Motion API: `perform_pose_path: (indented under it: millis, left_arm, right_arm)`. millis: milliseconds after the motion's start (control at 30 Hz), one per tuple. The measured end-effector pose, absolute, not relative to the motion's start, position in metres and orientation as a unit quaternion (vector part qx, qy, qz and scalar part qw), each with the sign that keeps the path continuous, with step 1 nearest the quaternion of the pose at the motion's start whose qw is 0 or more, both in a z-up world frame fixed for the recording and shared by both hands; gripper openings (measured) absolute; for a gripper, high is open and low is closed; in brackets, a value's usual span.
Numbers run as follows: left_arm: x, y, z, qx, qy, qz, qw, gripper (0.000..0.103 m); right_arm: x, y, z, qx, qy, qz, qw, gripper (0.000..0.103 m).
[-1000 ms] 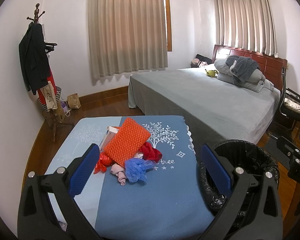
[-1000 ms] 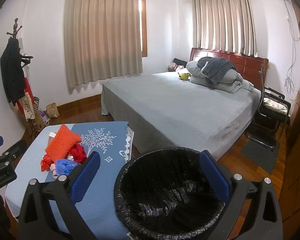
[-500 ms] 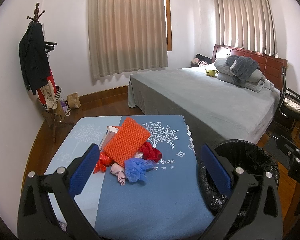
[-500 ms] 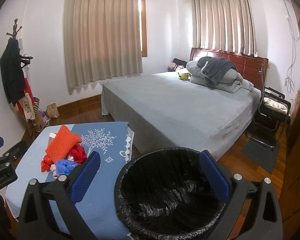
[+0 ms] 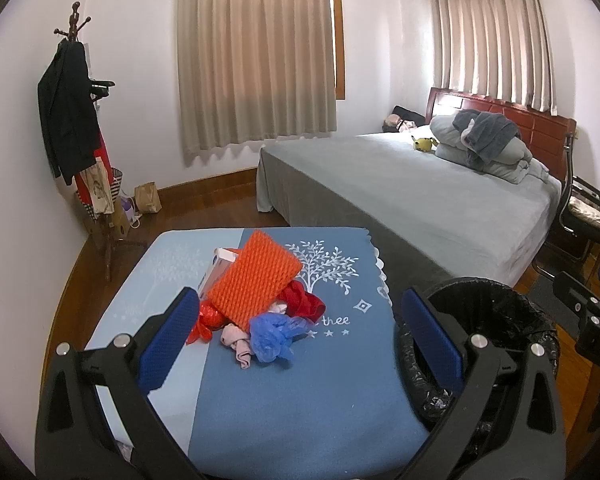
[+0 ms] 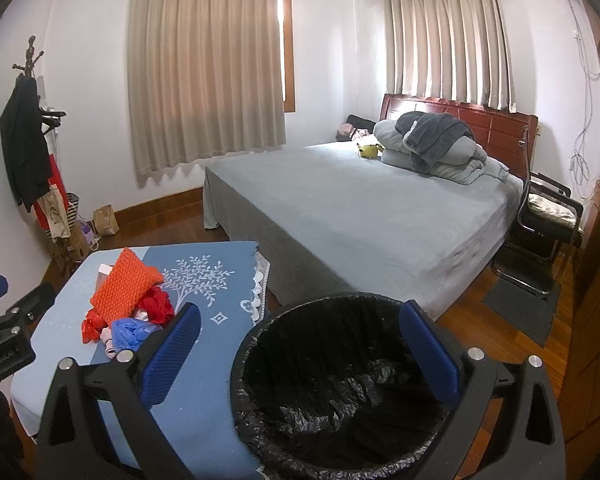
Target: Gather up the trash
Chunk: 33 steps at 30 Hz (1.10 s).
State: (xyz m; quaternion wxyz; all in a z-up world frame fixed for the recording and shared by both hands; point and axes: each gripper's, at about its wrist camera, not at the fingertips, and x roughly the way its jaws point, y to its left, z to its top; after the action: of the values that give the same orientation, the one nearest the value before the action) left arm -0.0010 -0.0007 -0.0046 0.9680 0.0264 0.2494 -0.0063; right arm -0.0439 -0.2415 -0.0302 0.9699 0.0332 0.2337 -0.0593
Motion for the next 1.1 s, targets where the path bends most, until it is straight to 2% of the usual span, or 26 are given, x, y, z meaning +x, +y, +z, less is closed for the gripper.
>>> perform_pose_path:
  millis: [533,1100]
  left_arm:
    - [0.01,0.024,-0.025,0.011,0.263,0.009,0.965,0.098]
    - [0.074,0.137,-0.108,0.003,0.309,0.109,0.945,0.098]
  right_arm:
    - [-0.013,-0.213,-0.045,0.029,0.243,-0.032,0.969,0.097]
    - [0.092,-0.121,-0.138,0.037,0.303,0.067,0.95,0.095]
